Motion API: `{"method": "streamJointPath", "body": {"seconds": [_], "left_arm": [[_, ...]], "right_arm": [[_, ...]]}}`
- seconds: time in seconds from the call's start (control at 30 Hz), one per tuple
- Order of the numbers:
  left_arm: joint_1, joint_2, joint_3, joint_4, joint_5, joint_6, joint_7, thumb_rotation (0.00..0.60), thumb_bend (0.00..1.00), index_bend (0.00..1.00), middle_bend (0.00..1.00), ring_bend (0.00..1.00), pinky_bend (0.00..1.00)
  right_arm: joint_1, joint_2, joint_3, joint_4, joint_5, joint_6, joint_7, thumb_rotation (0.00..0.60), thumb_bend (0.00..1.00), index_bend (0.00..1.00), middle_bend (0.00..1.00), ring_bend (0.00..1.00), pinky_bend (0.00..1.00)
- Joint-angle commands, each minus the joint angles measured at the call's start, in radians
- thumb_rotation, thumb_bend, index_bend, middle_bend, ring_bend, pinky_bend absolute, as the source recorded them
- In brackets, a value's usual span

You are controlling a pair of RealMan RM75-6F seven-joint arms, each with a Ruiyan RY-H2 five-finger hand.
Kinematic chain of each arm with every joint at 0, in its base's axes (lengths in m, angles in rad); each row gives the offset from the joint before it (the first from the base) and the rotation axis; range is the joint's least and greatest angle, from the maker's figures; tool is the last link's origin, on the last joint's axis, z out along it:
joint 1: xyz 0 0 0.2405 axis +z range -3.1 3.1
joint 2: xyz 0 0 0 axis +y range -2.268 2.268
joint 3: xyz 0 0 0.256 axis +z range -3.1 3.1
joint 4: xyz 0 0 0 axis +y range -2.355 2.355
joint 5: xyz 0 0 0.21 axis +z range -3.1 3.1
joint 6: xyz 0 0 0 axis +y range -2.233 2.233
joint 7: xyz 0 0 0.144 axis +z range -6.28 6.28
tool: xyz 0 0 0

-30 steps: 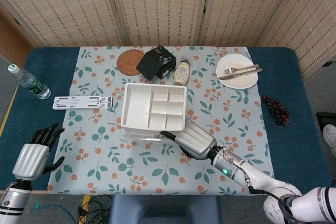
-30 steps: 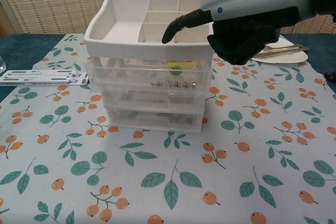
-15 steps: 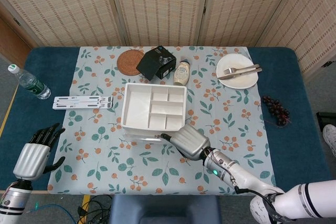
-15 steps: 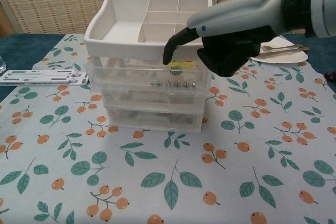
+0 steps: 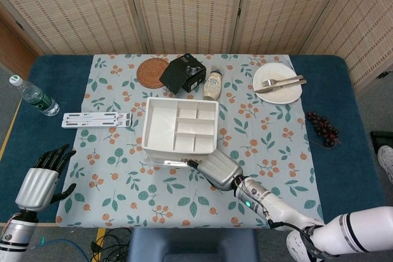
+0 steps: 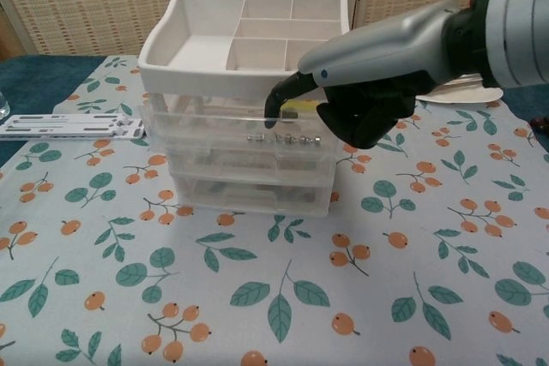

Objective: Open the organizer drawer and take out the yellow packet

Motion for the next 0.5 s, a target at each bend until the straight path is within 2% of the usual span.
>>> {"method": "streamJointPath", "body": {"seconds": [0.03, 0.5], "left_arm": [[-0.001, -0.001, 0.0, 0.0, 0.0, -0.001, 0.001, 0.6, 0.25, 0.14, 0.09, 0.14, 0.16], [-0.002, -0.002, 0.002, -0.007, -0.001, -0.005, 0.011, 0.6, 0.25, 0.14, 0.09, 0.14, 0.16]], "right_arm": [[-0.004, 0.005, -0.007, -0.007, -0.019, 0.002, 0.01, 0.6, 1.0, 0.16, 1.0, 1.0, 1.0], [-0.045, 0.032, -0.059, -0.059, -0.146, -0.009, 0.051, 0.6, 1.0, 0.16, 1.0, 1.0, 1.0]]}}
